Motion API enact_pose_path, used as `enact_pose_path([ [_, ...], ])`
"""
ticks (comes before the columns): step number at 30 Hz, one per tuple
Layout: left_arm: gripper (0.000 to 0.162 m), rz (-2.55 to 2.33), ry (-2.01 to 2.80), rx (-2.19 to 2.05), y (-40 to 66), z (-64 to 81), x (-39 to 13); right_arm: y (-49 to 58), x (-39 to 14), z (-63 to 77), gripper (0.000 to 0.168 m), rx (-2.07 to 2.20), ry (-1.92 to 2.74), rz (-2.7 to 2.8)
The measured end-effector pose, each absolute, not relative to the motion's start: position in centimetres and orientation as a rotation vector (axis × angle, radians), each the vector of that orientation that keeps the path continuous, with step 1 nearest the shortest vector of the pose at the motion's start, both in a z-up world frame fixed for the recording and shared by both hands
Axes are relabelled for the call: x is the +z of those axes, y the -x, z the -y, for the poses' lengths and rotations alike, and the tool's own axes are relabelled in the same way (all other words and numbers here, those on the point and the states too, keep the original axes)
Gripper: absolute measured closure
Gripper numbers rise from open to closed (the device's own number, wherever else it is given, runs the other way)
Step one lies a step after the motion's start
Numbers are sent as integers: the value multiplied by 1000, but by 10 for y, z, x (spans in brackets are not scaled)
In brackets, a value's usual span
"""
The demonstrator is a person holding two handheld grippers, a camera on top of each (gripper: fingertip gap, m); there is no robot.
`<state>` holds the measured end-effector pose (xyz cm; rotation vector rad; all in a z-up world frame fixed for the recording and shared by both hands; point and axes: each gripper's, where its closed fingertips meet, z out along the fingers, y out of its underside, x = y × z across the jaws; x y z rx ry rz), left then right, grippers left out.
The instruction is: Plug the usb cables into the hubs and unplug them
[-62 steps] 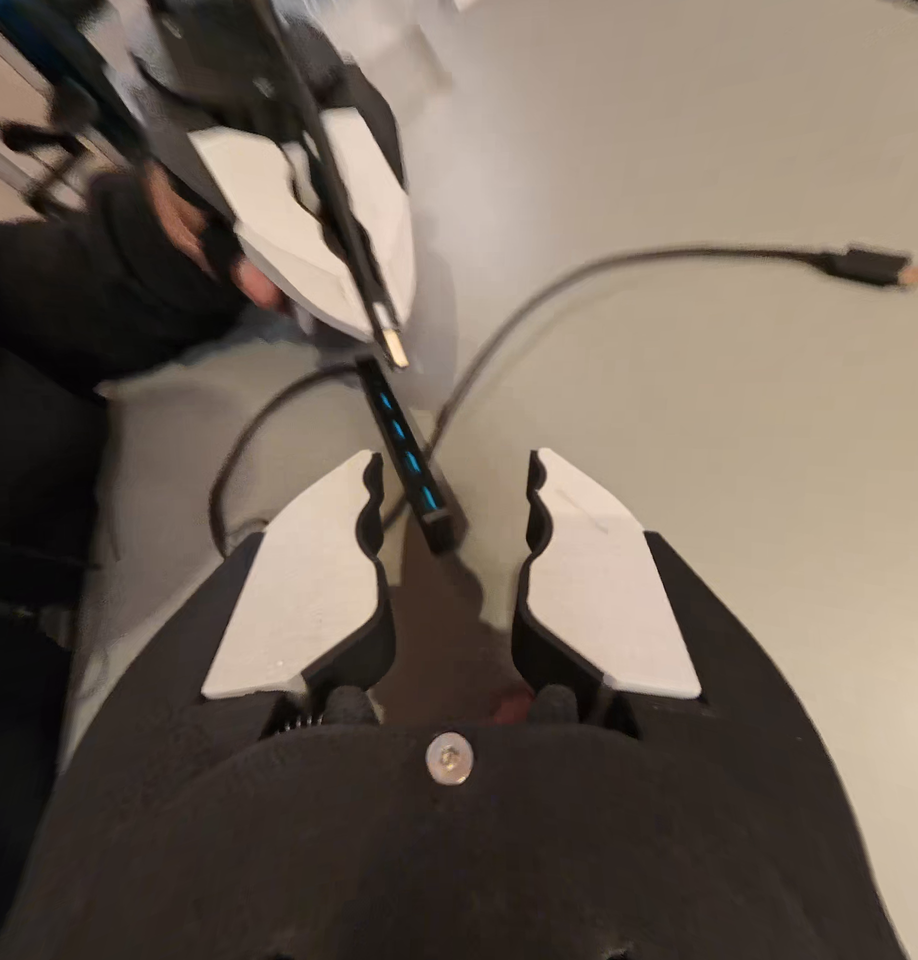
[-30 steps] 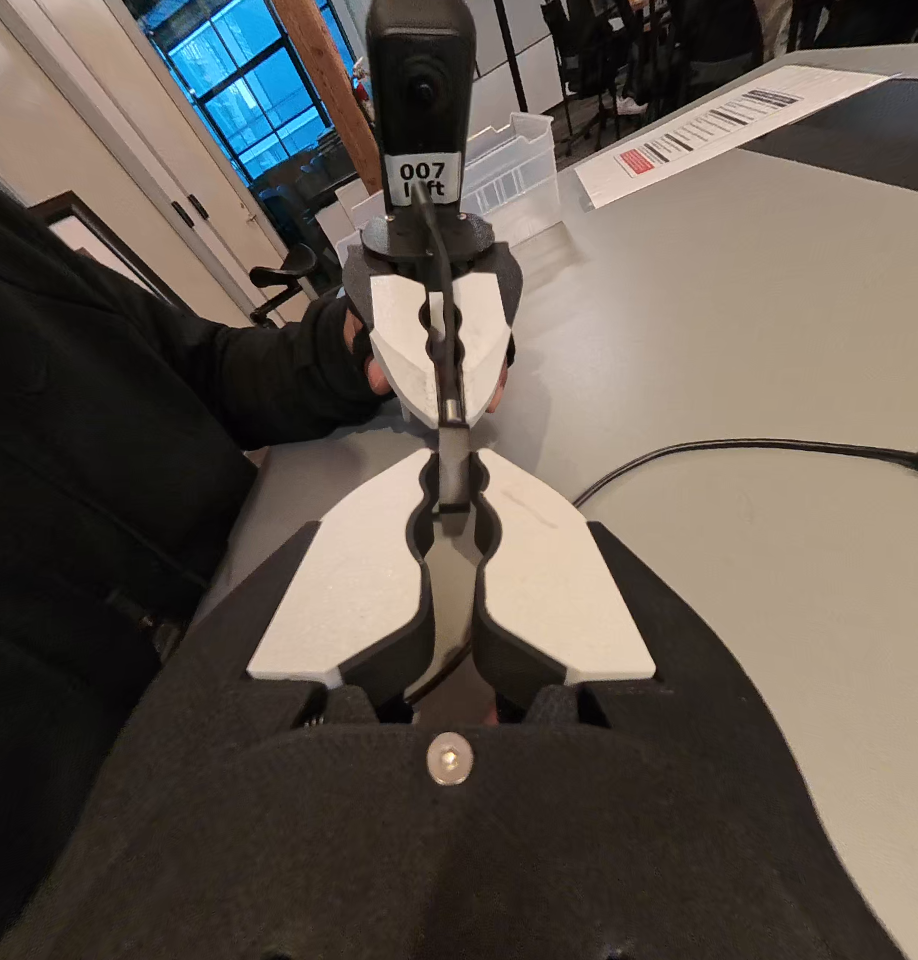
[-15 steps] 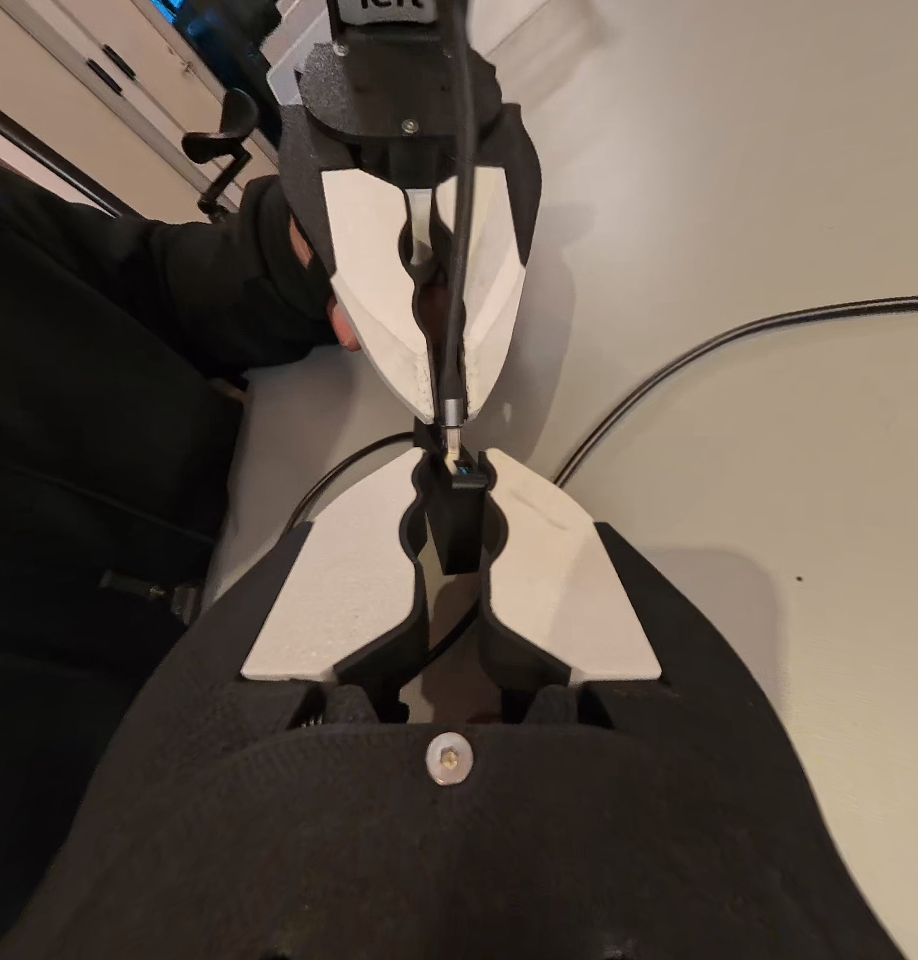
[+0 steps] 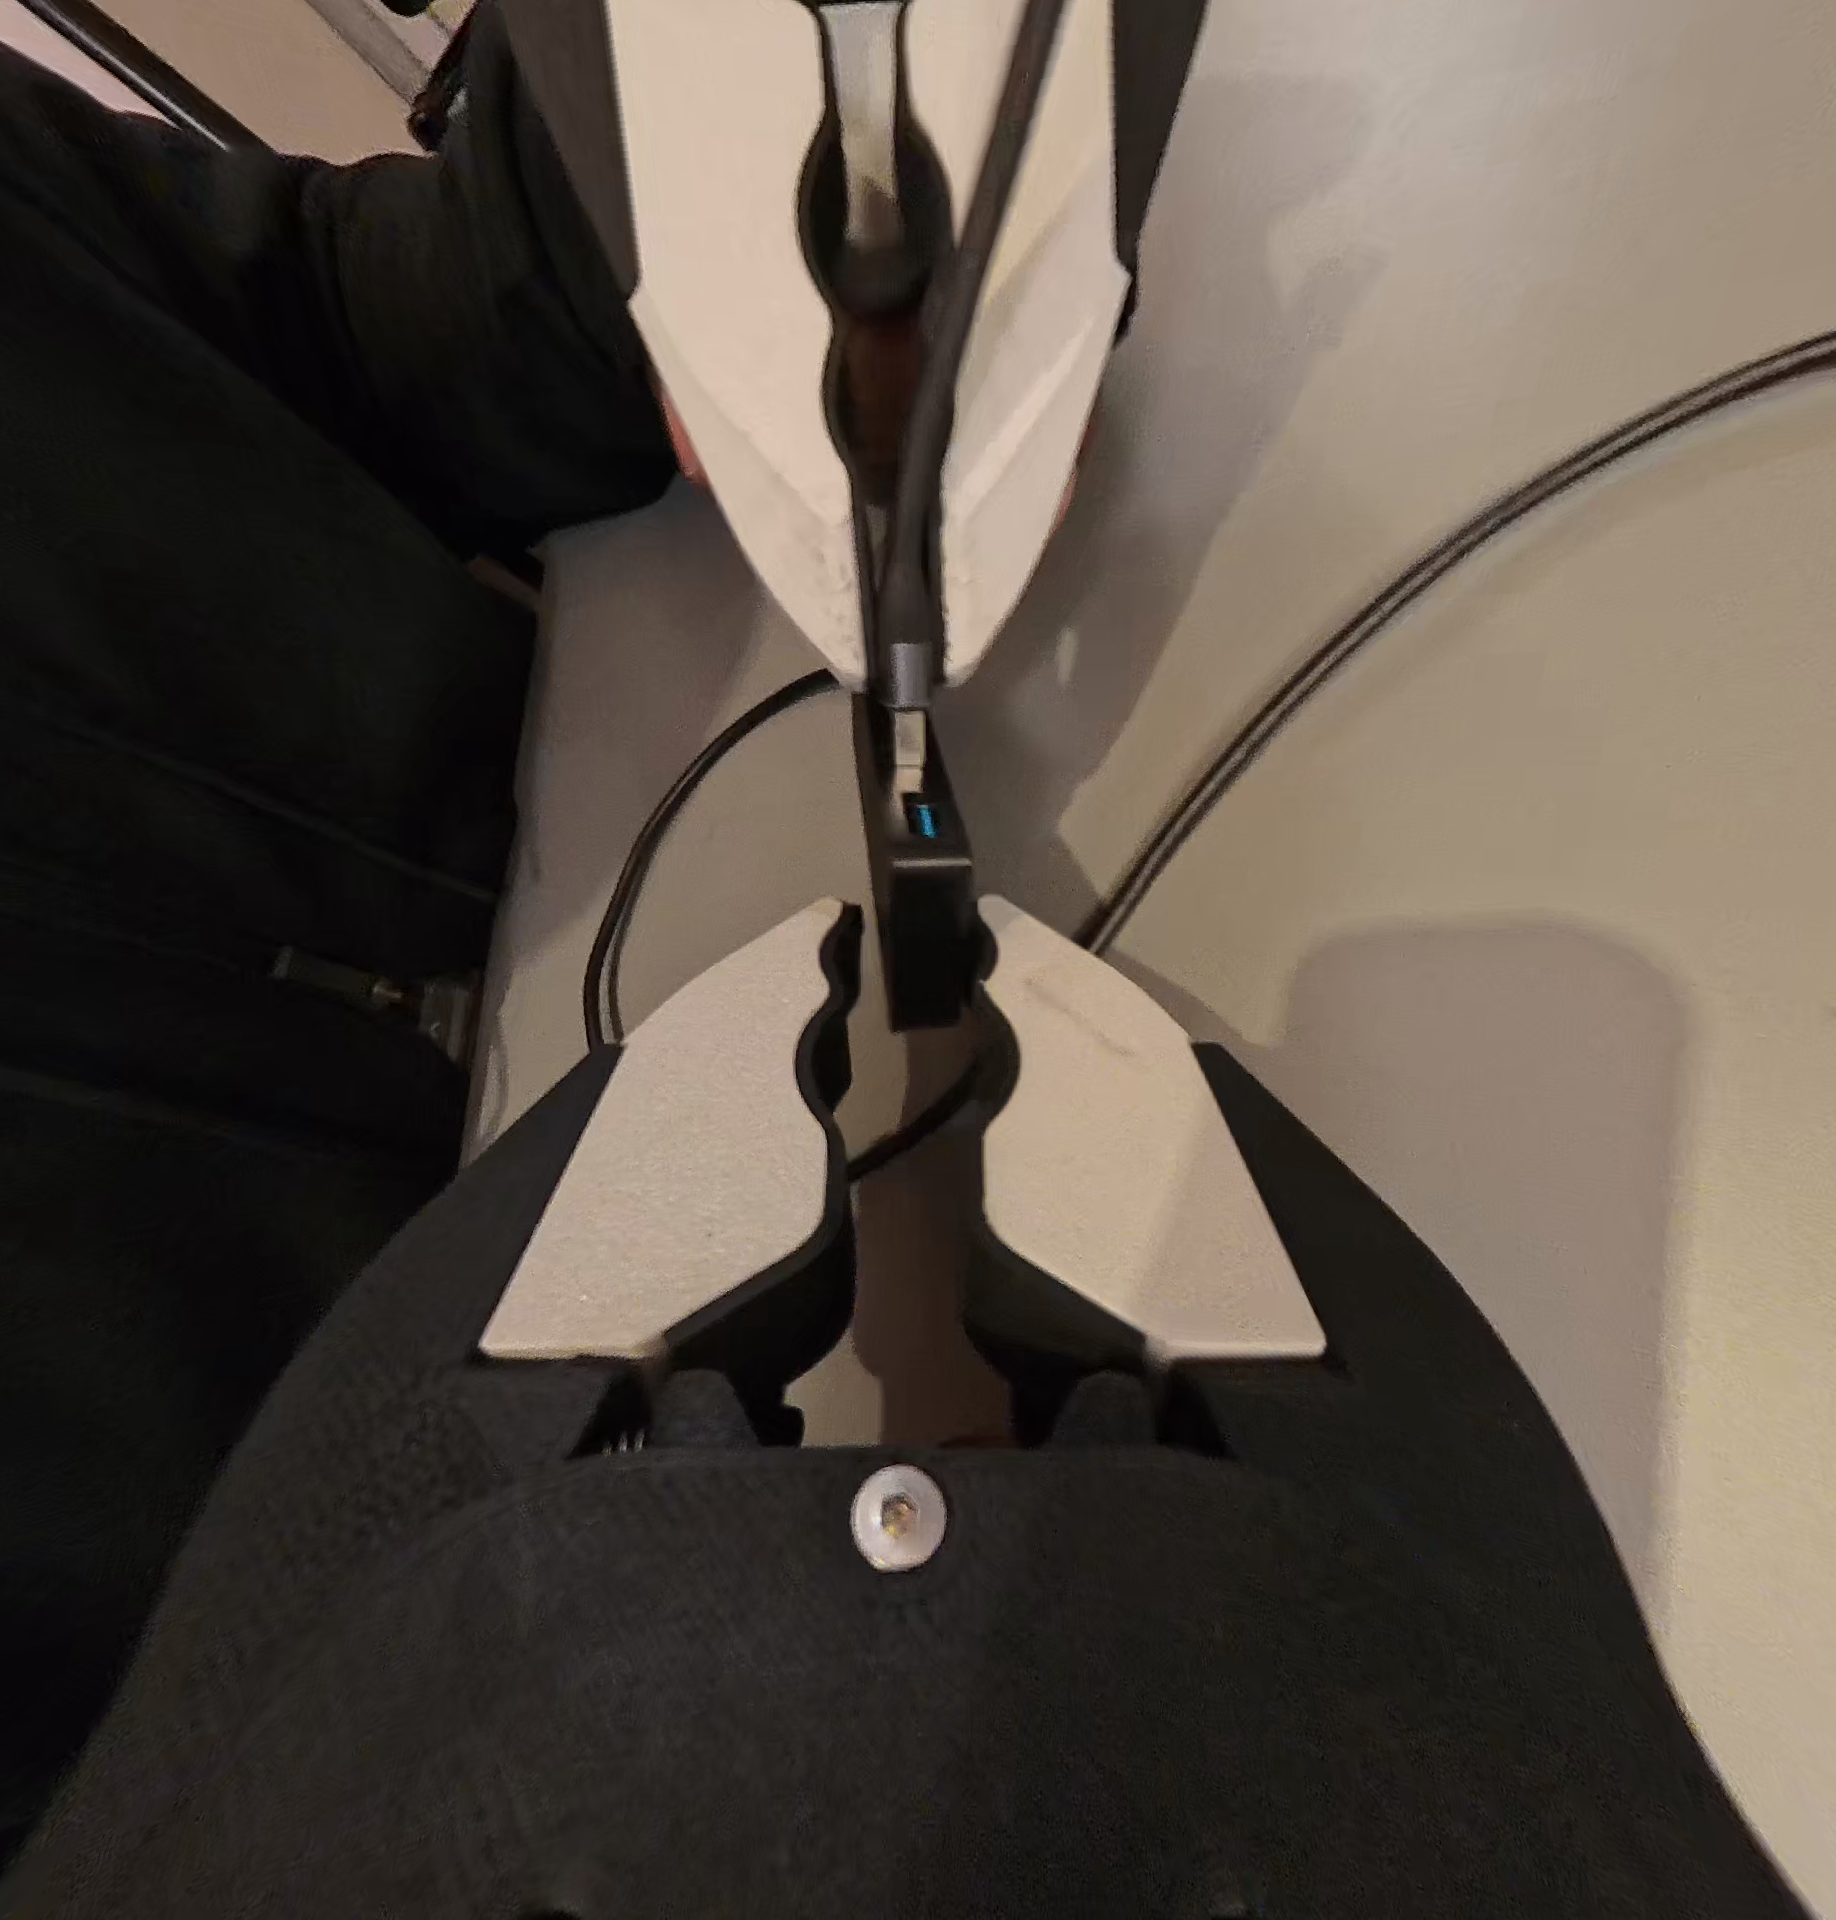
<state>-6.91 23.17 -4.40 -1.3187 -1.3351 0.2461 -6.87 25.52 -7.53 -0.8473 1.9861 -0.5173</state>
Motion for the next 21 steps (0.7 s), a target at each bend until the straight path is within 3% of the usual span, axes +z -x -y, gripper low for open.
enact_pose_path([
  [4,155,1328,1257,293,68,-221,-33,62,-66,-242,158,-606,791,-1940],
  [9,151,1262,1127,433,63,-199,1,69,-10,-208,159,-873,569,-1742],
  [11,157,1255,1094,482,63,-194,7,69,0,-200,159,-951,546,-1721],
  [14,152,1237,1014,548,63,-185,16,70,10,-191,159,-1018,482,-1696],
  [21,155,1200,893,549,65,-181,24,69,11,-192,157,-1014,476,-1687],
])
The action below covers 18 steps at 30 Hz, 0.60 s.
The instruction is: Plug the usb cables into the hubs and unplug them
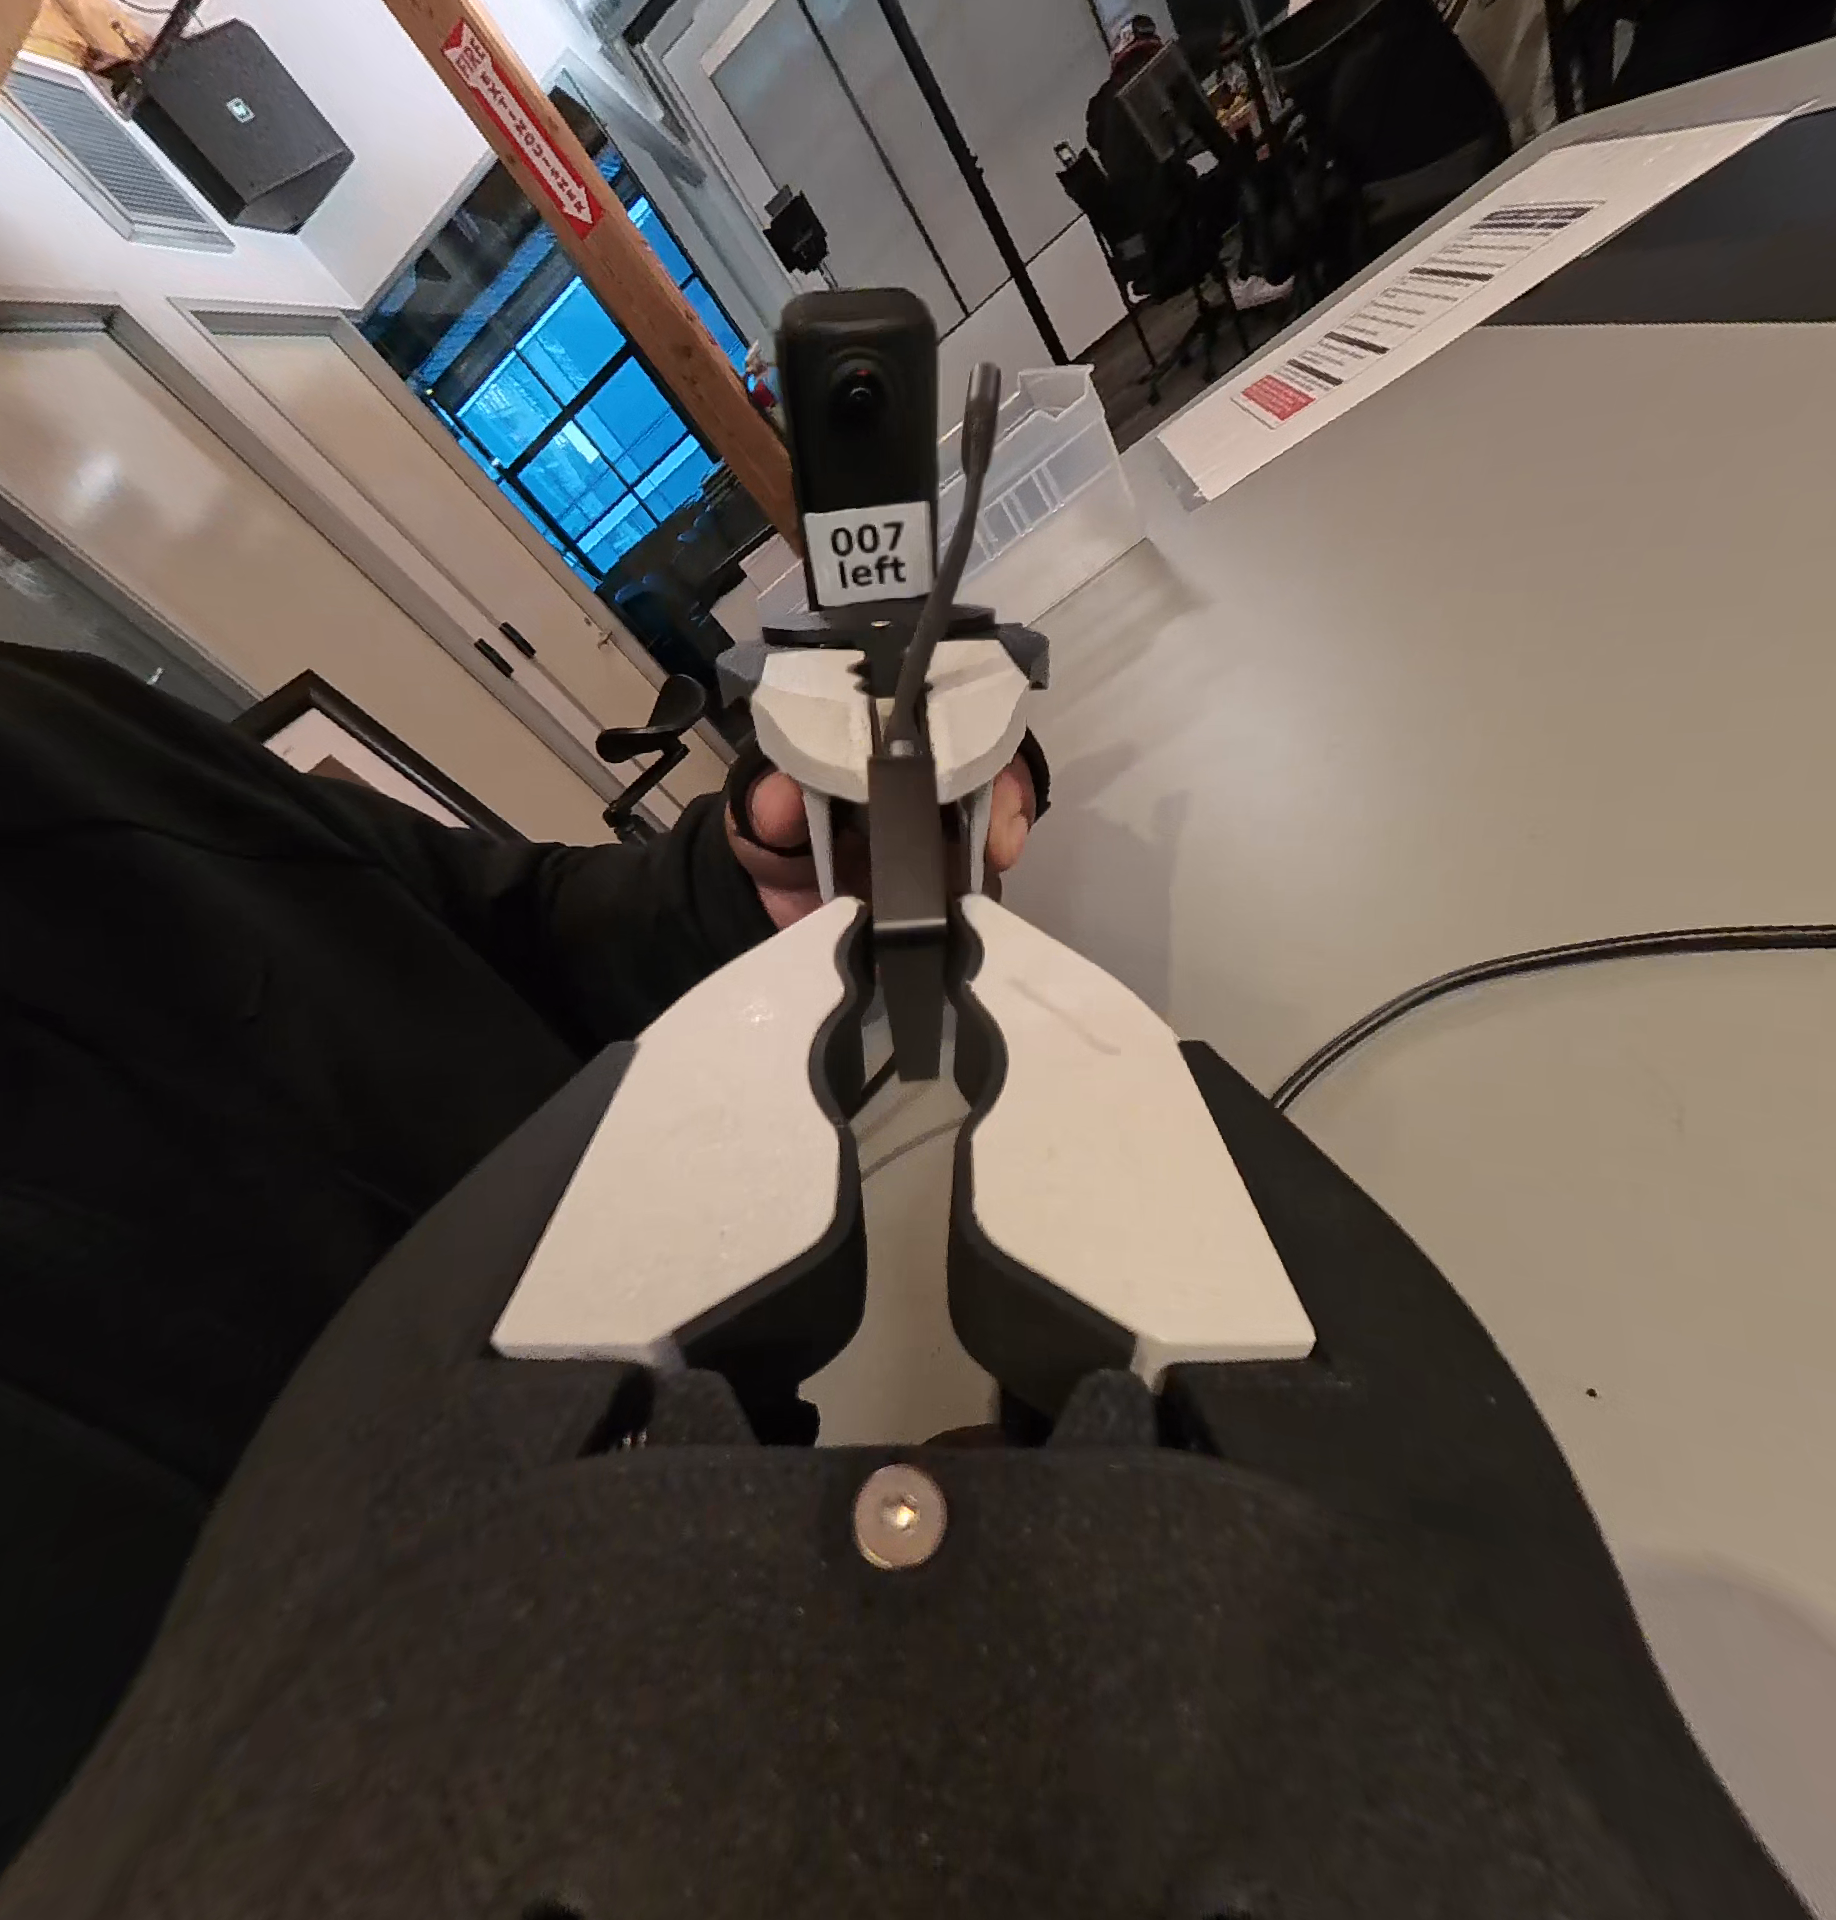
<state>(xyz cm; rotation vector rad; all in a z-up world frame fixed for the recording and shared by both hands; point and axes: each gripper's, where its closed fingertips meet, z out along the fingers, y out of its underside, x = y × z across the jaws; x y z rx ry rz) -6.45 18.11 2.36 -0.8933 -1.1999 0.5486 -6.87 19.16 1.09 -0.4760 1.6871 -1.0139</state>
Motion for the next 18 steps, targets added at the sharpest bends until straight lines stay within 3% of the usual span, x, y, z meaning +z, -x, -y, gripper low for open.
enact_pose_path([
  [18,151,1222,900,515,67,-182,13,66,12,-182,159,-1089,436,-1692],
])
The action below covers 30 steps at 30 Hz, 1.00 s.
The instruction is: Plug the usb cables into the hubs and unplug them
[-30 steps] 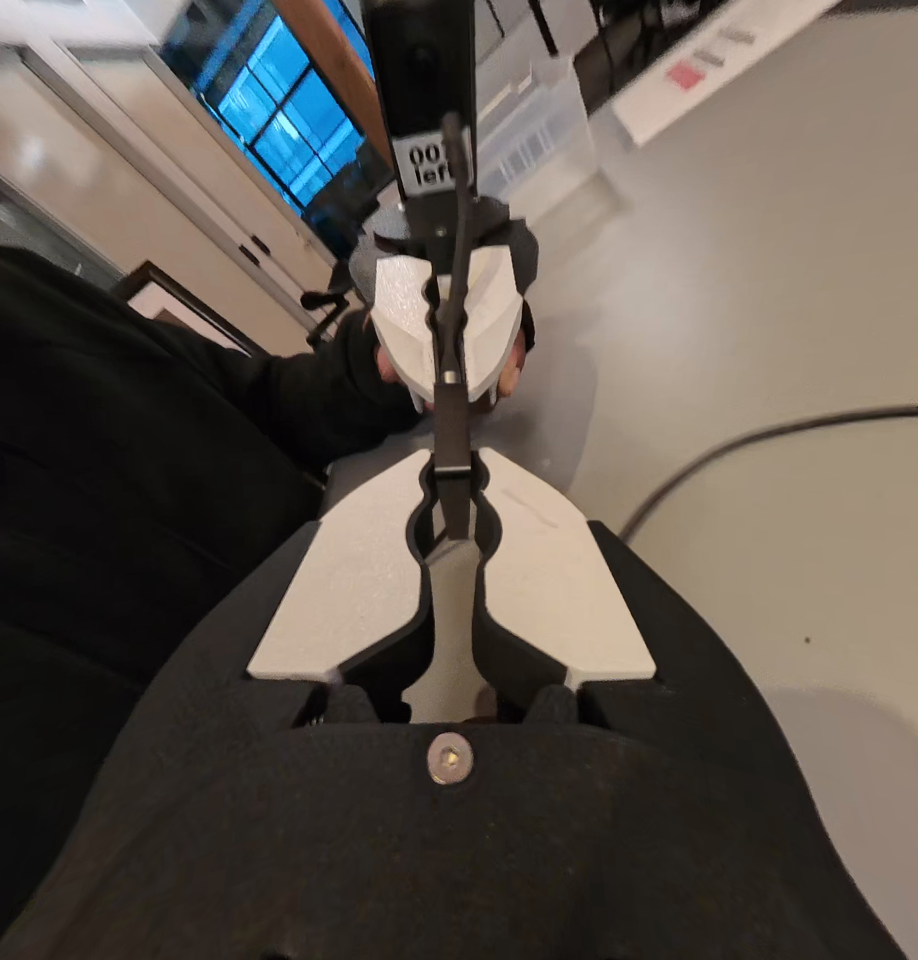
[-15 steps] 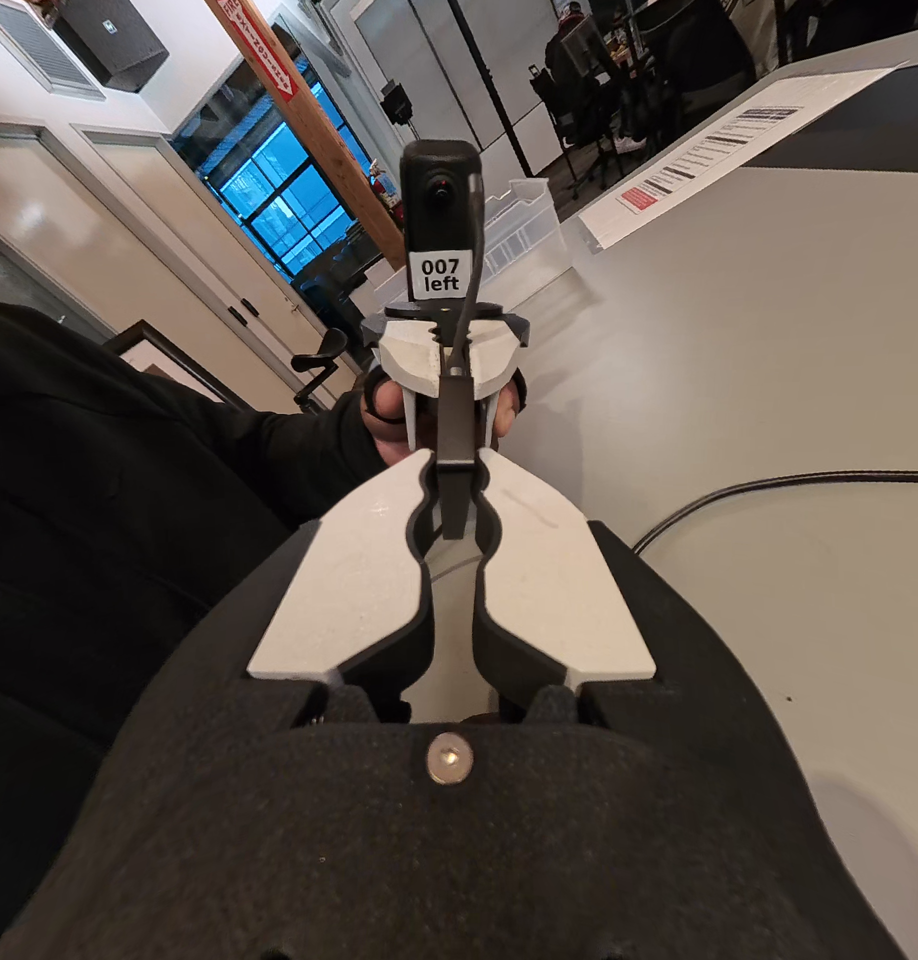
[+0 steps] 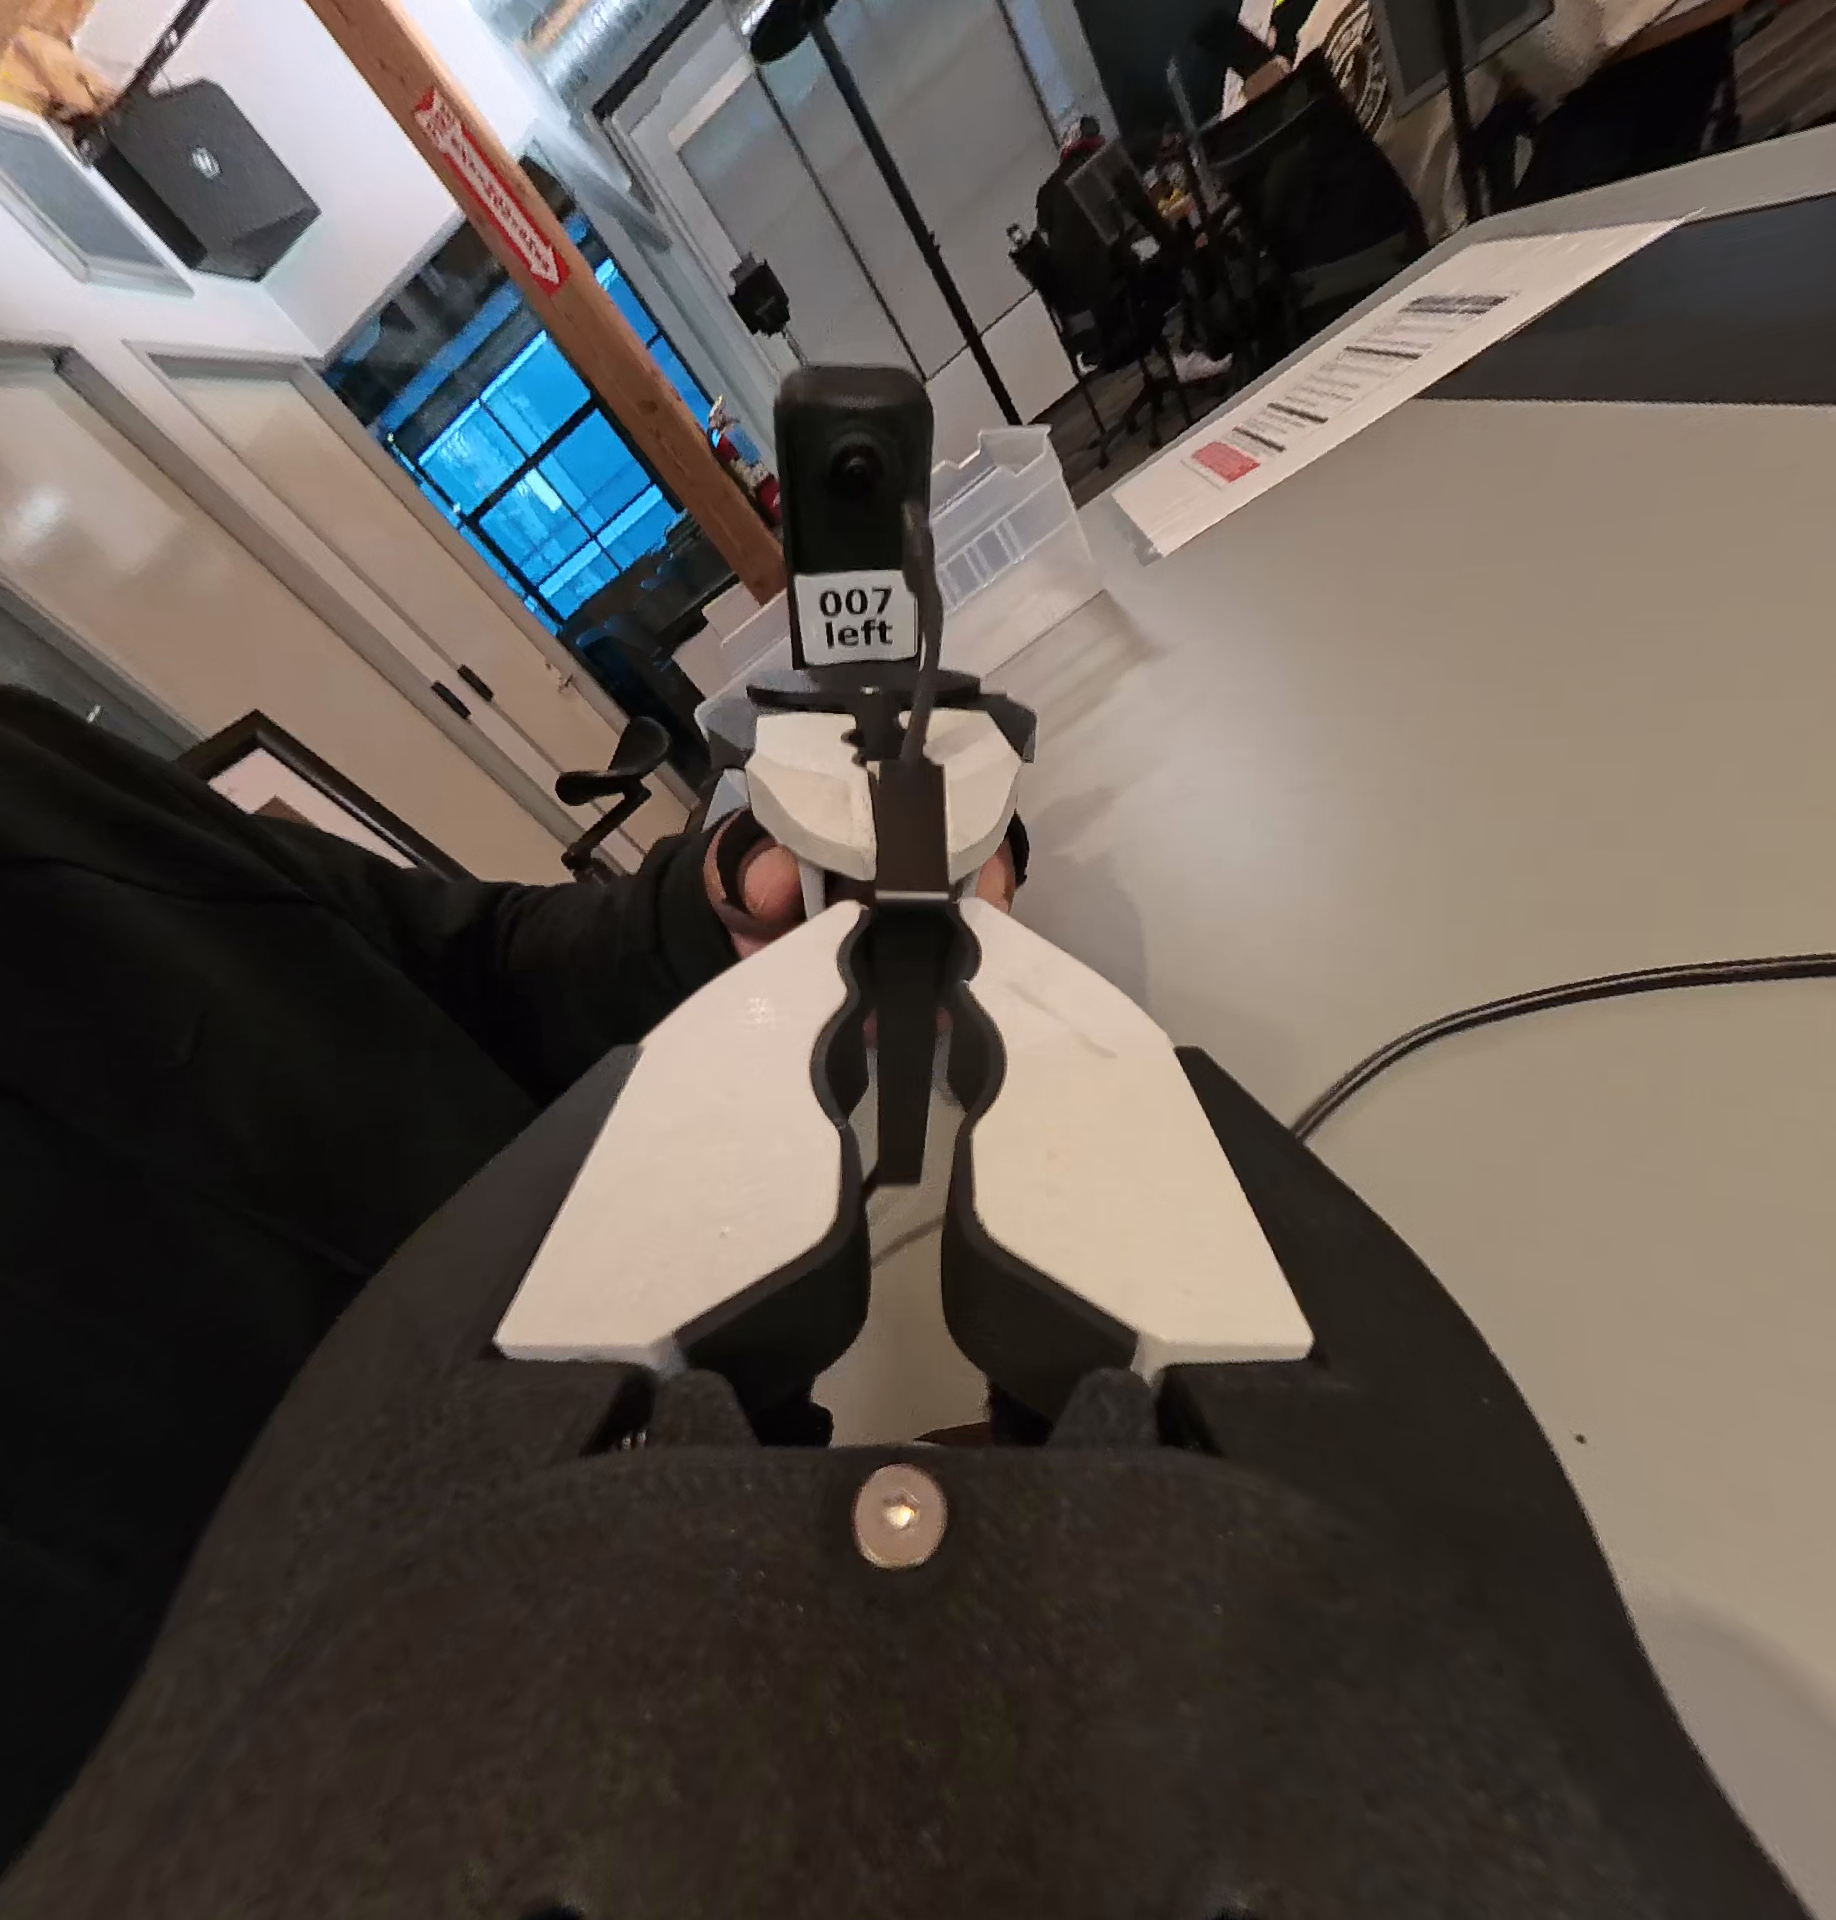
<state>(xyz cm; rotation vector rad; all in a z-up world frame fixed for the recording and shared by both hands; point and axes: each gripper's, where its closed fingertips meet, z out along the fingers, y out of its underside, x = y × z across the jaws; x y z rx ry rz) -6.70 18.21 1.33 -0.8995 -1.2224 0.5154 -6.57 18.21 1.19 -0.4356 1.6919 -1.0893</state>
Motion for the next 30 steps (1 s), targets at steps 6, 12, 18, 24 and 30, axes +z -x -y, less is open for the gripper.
enact_pose_path([
  [6,155,1158,796,527,65,-175,26,65,19,-178,157,-1140,420,-1700],
  [12,155,1147,818,555,67,-182,30,53,14,-184,148,-1095,483,-1741],
  [18,134,1300,881,520,70,-174,10,66,-10,-179,158,-1040,499,-1984],
  [24,132,1361,927,468,69,-174,-5,97,-1,-179,158,-1065,411,-2049],
  [30,131,1401,955,439,72,-178,-15,138,5,-186,158,-1024,403,-2243],
])
